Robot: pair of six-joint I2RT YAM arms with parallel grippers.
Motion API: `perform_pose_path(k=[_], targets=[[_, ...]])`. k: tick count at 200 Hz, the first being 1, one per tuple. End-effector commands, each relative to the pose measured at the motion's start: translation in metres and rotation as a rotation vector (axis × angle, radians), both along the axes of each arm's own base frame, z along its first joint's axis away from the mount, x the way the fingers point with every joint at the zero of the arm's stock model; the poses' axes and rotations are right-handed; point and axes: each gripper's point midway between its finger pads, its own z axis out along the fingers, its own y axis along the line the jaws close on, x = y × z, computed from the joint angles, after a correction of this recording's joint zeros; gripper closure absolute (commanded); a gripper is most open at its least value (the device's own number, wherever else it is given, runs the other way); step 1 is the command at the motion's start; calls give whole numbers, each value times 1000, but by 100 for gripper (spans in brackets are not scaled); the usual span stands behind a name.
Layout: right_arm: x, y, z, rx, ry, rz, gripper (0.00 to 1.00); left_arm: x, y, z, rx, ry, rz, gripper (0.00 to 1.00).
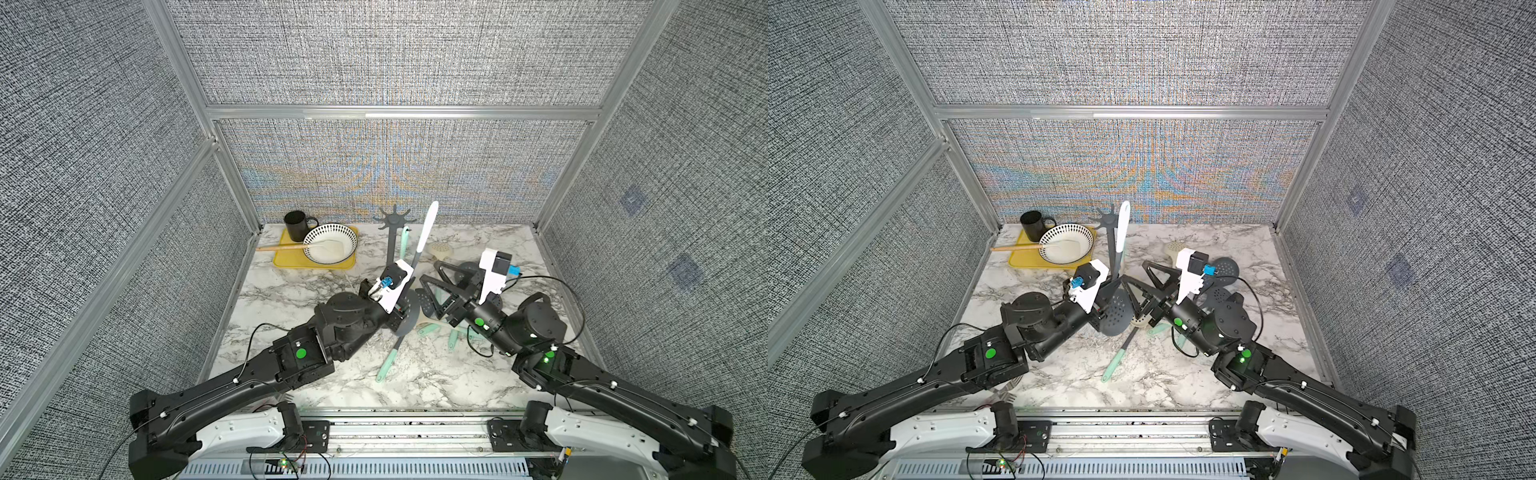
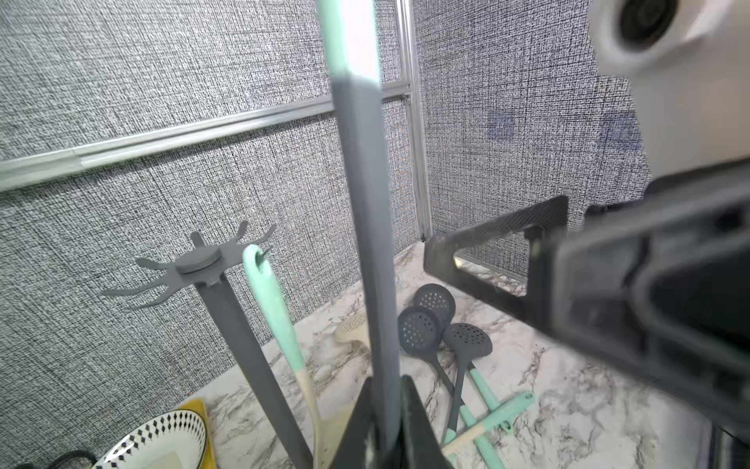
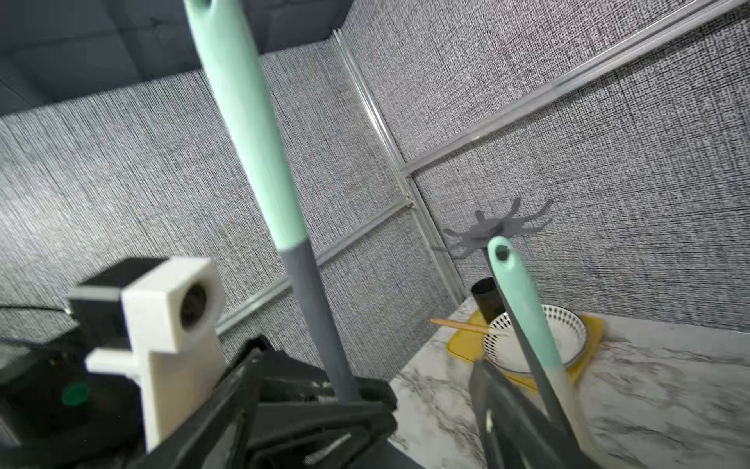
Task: Hang the skimmer on the kitchen utensil rack
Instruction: Pick up the skimmer from the center of the board.
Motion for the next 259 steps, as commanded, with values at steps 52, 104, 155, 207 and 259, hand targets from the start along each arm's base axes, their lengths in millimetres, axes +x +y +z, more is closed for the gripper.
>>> perform_pose_path(k=[52, 104, 155, 207, 259], targets=[[2, -6, 16, -37, -14, -42, 28, 6, -6, 11, 6, -112, 180, 98], [-24, -14, 17, -265, -310, -70, 32, -15, -10, 13, 2, -32, 24, 98], [-26, -5, 28, -287, -366, -50, 41, -22, -16, 3, -6, 20, -30, 98], [-18, 4, 29, -271, -346, -58, 54, -22, -22, 1, 5, 25, -43, 98], [-12, 0, 31, -251, -318, -89, 68, -21, -27, -6, 27, 28, -42, 98]])
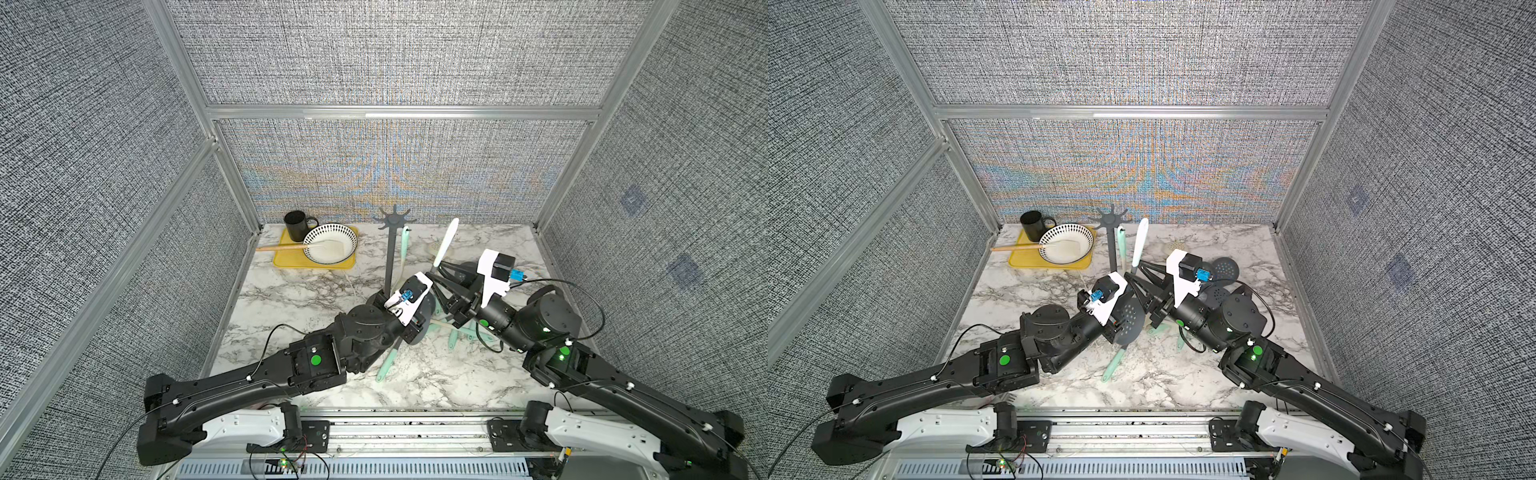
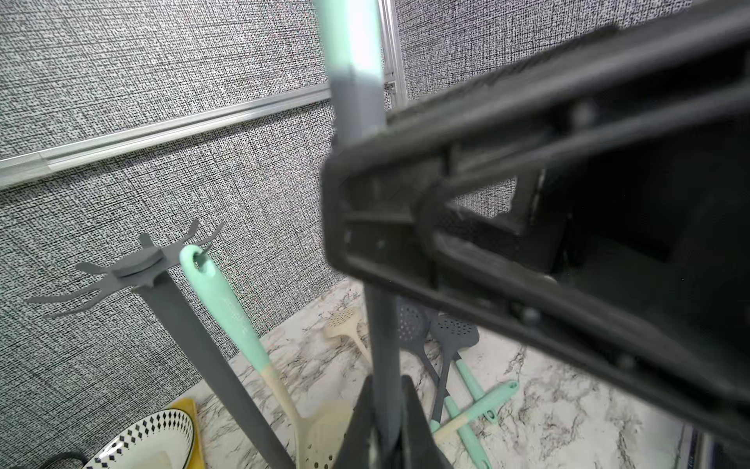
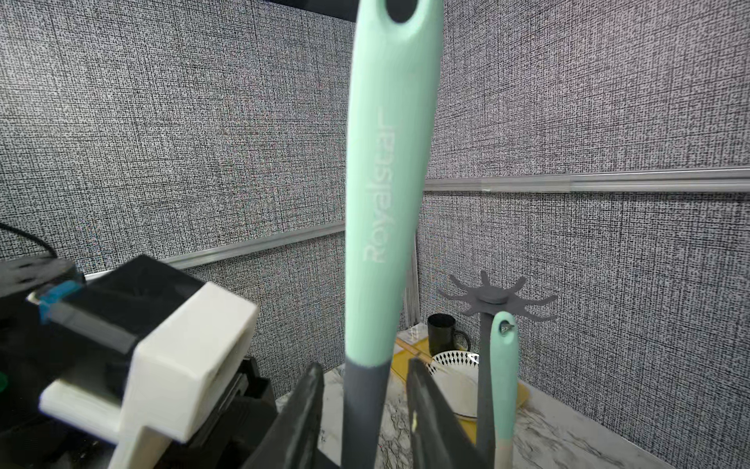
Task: Hang the skimmer on the kitchen utensil rack
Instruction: Pick up the skimmer from the center of the board.
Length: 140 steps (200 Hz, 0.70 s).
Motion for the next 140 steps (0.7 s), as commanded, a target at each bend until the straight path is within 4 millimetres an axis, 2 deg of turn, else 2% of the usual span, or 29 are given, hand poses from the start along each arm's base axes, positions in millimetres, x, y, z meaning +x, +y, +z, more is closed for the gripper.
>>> perform_pose_path(k=[1, 28, 99, 140], targets=[[0, -6, 12, 50, -10, -15, 68, 1, -1, 3, -14, 3, 3, 98], [0, -7, 13, 61, 0, -11, 74, 1, -1, 3, -11, 1, 4, 98], [5, -4, 9, 73, 38, -18, 77, 2, -5, 1, -1, 3, 1, 98], [7, -4, 8, 71, 46, -25, 85, 3, -5, 2, 2, -1, 4, 98]])
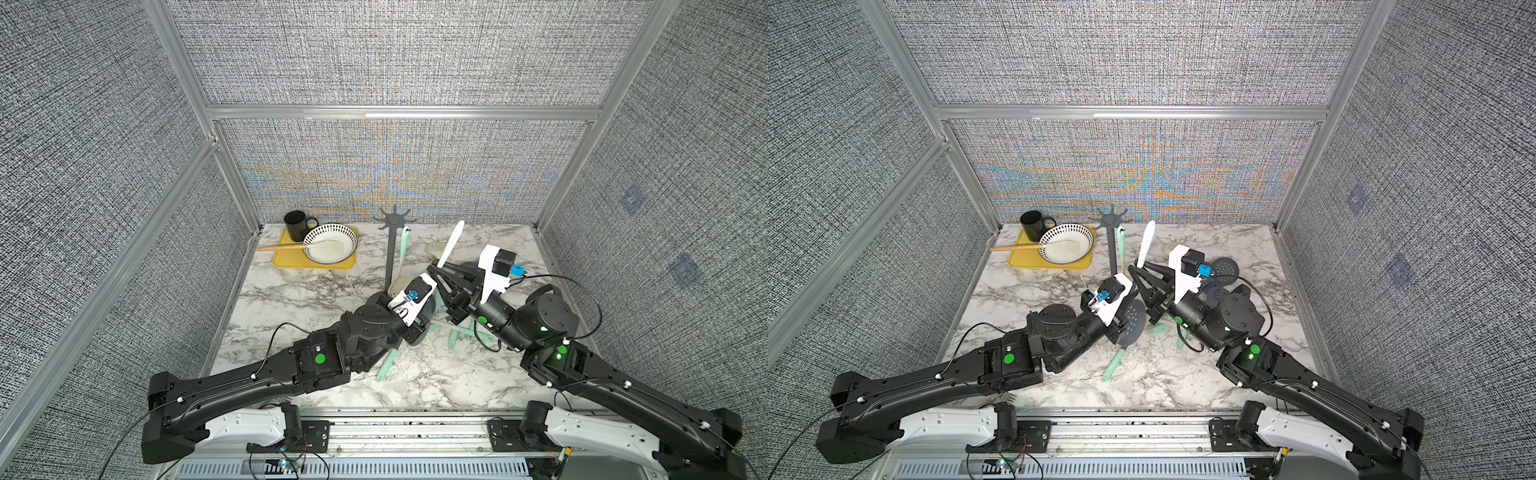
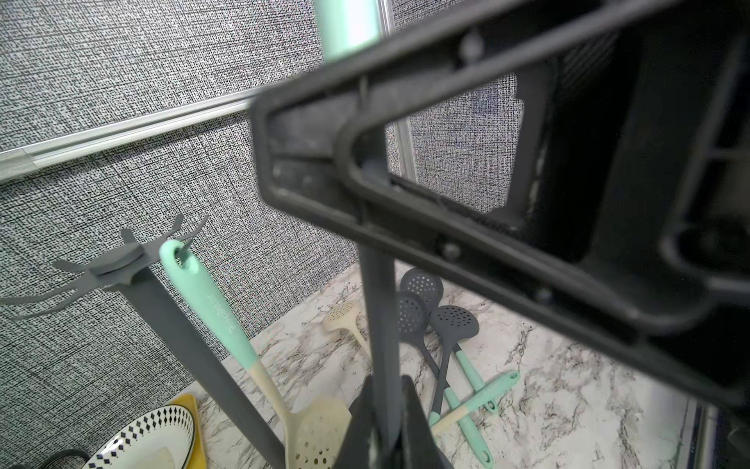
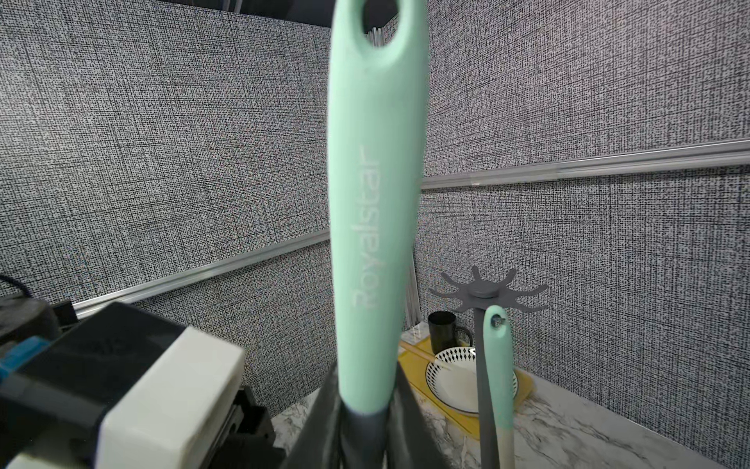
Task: Hang the skimmer on the kitchen utensil rack
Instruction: Pick up the skimmer from the center of the board.
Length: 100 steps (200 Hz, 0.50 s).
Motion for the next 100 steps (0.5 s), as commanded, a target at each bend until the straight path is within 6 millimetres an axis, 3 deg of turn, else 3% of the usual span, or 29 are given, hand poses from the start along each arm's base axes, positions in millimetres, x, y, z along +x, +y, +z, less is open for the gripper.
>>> perform_pose_path(k=[1, 34, 44, 58, 64, 80, 100], targets=[[0, -3, 8, 29, -7, -11, 85, 1, -1, 8, -27, -8, 3, 98], [1, -6, 8, 41, 4, -19, 100, 2, -1, 7, -25, -5, 9, 97], [1, -7, 8, 43, 8, -23, 100, 2, -1, 7, -31, 3, 11, 78], [2, -10, 9, 47, 14, -33, 100, 2, 1, 7, -46, 14, 13, 32], [2, -12, 9, 48, 16, -40, 100, 2, 3, 8, -54, 20, 19, 20], [3, -18, 9, 43, 18, -62, 100, 3, 9, 10, -84, 42, 43, 1], [10, -36, 4, 19, 58, -157, 100, 2, 22, 10, -104, 78, 64, 0]])
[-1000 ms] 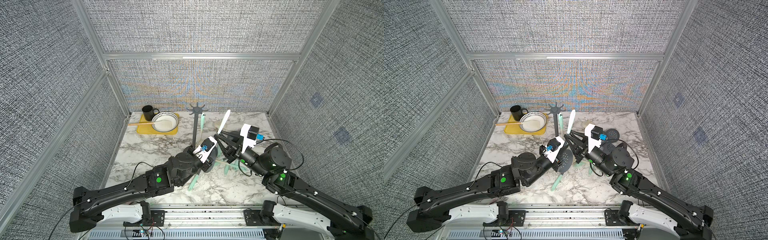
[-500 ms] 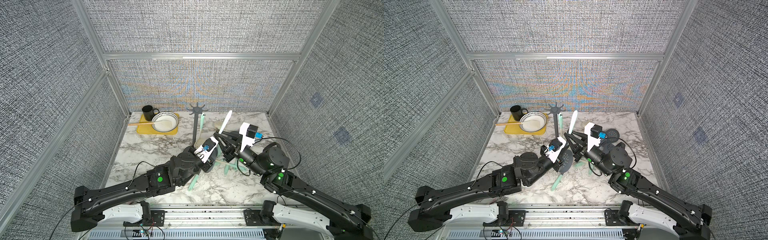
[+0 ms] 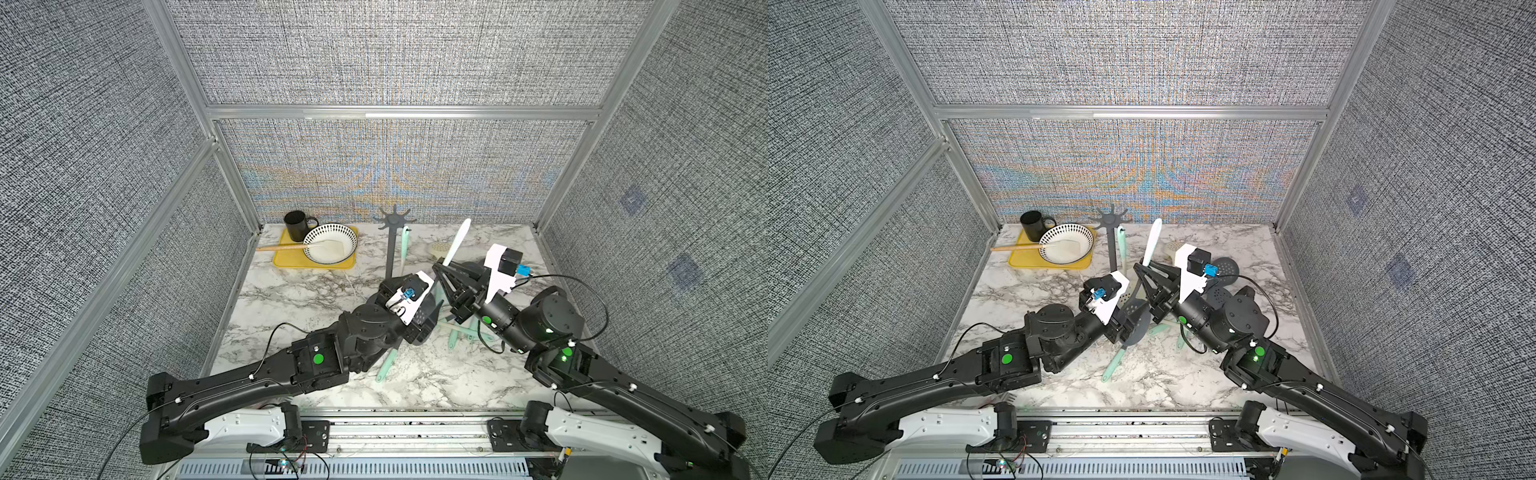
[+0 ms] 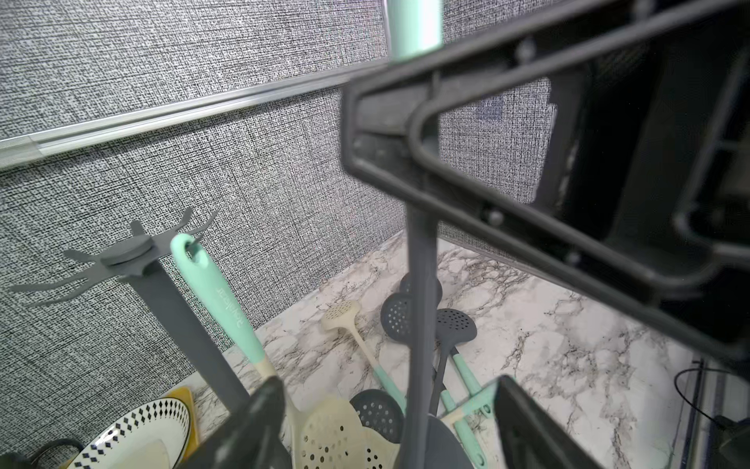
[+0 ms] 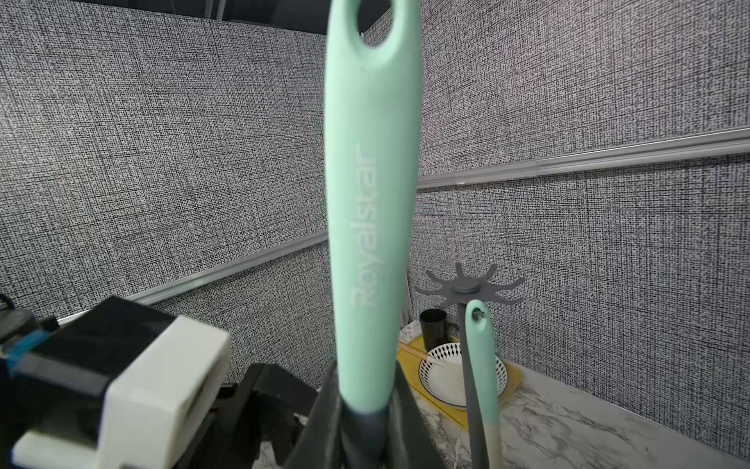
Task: Hang the skimmer on the kitchen utensil rack
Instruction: Pick up the skimmer from the center of the board, then adjust the rack at the center of the board.
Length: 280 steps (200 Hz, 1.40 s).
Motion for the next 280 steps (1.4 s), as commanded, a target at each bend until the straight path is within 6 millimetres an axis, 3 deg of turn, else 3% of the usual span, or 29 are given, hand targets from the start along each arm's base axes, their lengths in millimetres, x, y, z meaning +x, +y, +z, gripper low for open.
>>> perform_pose_path(k=[1, 49, 88, 131, 143, 215, 241, 280], targets=[[9, -22, 0, -3, 36, -111, 100, 1, 15, 4, -49, 46, 41, 0], [17, -52, -45, -237, 114, -246, 100, -1, 71, -19, -102, 150, 45, 2], [17, -52, -66, -374, 149, -209, 100, 20, 101, -35, -126, 175, 92, 3], [16, -21, -83, -458, 146, -46, 100, 50, 84, -43, -114, 156, -73, 3], [19, -17, -89, -475, 150, -19, 100, 63, 83, -45, -112, 132, -100, 7], [42, -23, -98, -459, 182, 48, 100, 145, 80, -59, -113, 130, -205, 11], [55, -21, -103, -442, 177, 48, 100, 158, 68, -65, -103, 157, -290, 11], [68, -17, -102, -420, 175, 72, 100, 174, 73, -71, -108, 161, -310, 16]])
